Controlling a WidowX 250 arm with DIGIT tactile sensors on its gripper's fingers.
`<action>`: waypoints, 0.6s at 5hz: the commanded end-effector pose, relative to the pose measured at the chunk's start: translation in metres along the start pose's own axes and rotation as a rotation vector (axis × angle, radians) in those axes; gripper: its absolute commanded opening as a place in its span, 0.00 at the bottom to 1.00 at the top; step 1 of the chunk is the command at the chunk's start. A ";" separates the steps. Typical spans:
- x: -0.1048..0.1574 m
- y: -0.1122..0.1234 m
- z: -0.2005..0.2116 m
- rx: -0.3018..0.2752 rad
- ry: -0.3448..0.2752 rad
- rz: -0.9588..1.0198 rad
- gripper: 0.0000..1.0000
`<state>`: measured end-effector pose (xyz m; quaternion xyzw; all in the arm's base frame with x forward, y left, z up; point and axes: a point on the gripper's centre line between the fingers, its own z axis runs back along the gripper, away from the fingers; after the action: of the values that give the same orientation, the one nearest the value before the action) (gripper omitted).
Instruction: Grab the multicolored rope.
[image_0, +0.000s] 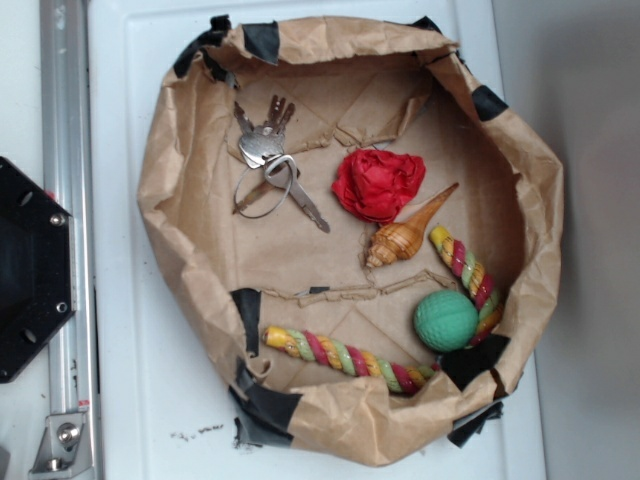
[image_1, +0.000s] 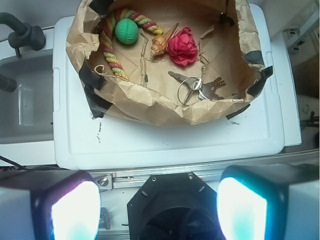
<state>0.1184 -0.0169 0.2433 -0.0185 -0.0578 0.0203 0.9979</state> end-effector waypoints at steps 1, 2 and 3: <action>0.000 0.000 0.000 0.000 0.000 0.000 1.00; 0.047 0.000 -0.033 -0.026 -0.004 0.029 1.00; 0.094 -0.001 -0.061 0.040 -0.014 0.047 1.00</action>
<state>0.2149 -0.0127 0.1789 0.0026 -0.0358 0.0496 0.9981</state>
